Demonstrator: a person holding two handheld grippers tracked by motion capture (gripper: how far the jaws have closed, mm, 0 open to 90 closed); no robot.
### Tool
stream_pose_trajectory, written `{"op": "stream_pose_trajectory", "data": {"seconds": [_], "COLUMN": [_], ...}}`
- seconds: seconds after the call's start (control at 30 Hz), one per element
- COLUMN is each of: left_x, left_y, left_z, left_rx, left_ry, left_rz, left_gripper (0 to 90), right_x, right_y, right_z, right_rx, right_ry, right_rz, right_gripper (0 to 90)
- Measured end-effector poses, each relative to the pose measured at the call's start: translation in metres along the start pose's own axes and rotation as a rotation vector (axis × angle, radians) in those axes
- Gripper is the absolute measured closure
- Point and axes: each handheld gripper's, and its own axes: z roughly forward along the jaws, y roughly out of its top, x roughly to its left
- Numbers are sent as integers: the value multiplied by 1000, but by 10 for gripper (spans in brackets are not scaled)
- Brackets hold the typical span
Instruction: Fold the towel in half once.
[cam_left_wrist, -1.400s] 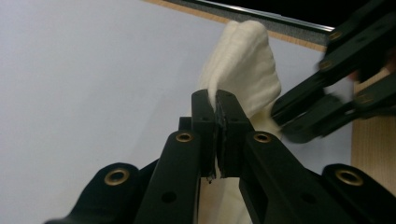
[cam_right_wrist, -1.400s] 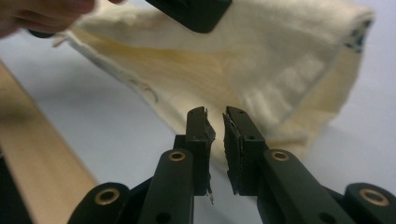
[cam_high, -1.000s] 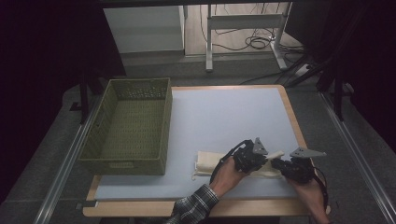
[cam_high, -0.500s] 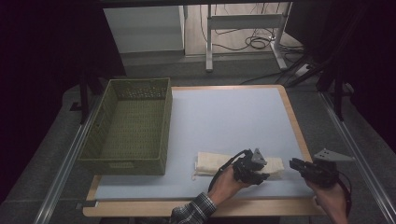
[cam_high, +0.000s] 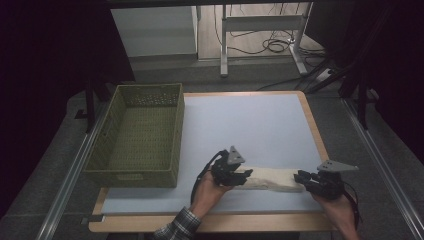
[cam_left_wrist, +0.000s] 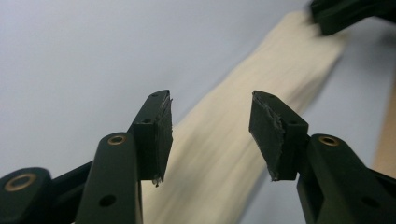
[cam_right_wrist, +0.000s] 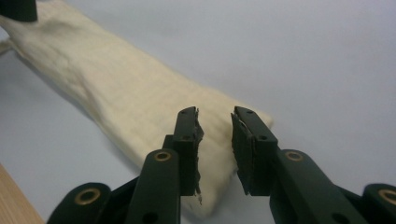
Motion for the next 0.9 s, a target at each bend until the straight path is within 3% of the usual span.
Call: {"op": "stream_pose_trajectory", "data": {"seconds": [0.17, 0.43, 0.5, 0.57, 0.67, 0.9], "left_x": [12, 20, 20, 21, 20, 15], "left_y": [-33, -62, -68, -70, -71, -75], "left_z": [-14, -17, -15, -15, -17, -23], "left_rx": [15, 71, 68, 52, 45, 38], "left_ry": [70, 168, 174, 171, 183, 211], "left_rz": [-55, -77, -82, -104, -106, -126], "left_gripper": [437, 429, 417, 412, 377, 366], "right_x": [-1, 3, 1, 0, 0, -8], "right_y": [-14, -19, -19, -19, -16, 6], "right_z": [-2, 4, 4, 4, 1, -9], "right_rx": [11, 23, 22, 27, 33, -7], "right_ry": [-10, -21, -14, -8, -10, -36], "right_rz": [9, -11, -2, 5, -5, -15], "right_gripper": [657, 653, 653, 647, 617, 603]}}
